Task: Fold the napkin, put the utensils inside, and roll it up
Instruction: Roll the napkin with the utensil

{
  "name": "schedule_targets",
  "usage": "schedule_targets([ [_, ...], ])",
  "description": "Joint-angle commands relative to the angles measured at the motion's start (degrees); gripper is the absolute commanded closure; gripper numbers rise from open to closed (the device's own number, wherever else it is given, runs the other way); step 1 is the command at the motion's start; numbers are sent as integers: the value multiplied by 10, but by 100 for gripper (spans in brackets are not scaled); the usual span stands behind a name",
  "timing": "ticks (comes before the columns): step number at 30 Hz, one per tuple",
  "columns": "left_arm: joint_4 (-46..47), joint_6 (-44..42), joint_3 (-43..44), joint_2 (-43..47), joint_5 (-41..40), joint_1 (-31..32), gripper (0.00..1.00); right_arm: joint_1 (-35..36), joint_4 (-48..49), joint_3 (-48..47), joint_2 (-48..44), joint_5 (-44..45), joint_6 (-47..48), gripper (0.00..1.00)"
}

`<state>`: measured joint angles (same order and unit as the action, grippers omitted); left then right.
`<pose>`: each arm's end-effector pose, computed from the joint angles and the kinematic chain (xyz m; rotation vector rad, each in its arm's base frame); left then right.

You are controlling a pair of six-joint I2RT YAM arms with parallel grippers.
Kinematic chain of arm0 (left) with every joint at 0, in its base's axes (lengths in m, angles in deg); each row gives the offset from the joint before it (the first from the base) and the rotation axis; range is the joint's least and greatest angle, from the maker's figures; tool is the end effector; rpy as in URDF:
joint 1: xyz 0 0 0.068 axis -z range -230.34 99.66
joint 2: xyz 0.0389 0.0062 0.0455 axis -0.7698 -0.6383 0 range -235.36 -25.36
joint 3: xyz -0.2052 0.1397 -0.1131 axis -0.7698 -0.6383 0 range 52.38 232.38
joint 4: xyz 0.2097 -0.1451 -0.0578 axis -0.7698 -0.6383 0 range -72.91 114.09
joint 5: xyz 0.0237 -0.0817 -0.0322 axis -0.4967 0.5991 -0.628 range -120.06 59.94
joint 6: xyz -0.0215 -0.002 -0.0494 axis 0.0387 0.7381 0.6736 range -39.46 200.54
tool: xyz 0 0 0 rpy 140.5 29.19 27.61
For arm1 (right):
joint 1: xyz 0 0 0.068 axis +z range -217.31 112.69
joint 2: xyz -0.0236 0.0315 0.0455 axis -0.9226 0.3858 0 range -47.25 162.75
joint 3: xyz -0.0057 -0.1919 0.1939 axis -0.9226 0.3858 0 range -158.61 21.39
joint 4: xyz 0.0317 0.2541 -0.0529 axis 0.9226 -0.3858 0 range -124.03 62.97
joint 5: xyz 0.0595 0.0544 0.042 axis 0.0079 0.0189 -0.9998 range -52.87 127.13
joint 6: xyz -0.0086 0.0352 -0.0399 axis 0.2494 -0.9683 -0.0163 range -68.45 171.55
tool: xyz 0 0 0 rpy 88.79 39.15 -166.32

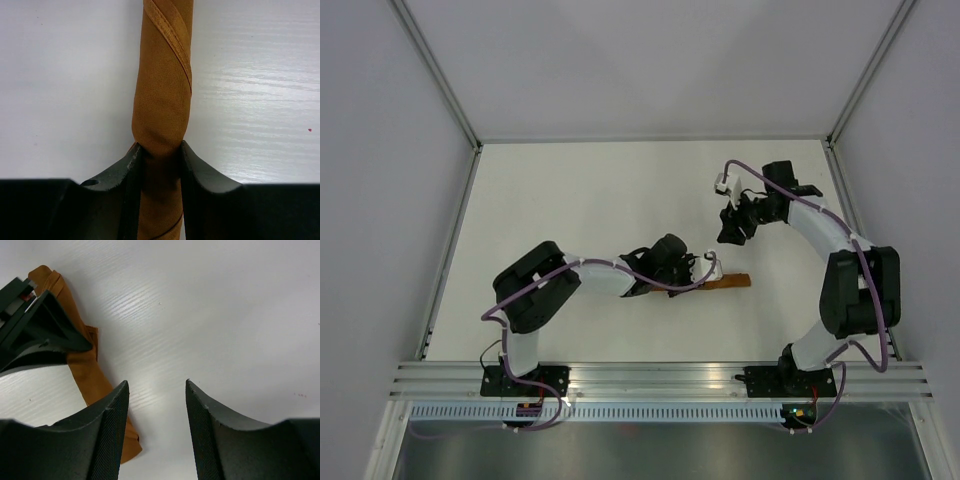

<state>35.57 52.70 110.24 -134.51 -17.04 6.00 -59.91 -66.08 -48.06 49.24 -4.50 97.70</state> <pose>0.2097 -0.3292 0.1397 1.6287 1.6203 -0.5182 0.3302 0.0668 0.2260 -1.2692 2.0812 0.7008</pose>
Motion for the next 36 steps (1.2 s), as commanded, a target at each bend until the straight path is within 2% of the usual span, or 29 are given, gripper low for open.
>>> schedule_targets([
  [1,-111,67,1,-31,88,-19,90,-29,49,52,-87,-57,-9,45],
  [7,-182,95,49,-61,155,-45,91,-35,48,164,-195,-51,75,43],
  [12,-225,114,76,-85,198,-58,91,-27,40,246,-250,-43,144,43],
  [17,-248,127,95,-107,220,-69,91,30,121,317,-295,17,125,41],
  [18,-251,133,96,-112,227,-69,91,83,185,356,-309,78,99,40],
  [23,-251,141,95,-114,231,-71,91,122,213,358,-279,108,90,40],
  [27,-253,150,98,-117,228,-73,90,126,209,337,-246,131,84,42],
  [36,-255,165,102,-122,233,-80,90,122,156,305,-276,149,39,43],
])
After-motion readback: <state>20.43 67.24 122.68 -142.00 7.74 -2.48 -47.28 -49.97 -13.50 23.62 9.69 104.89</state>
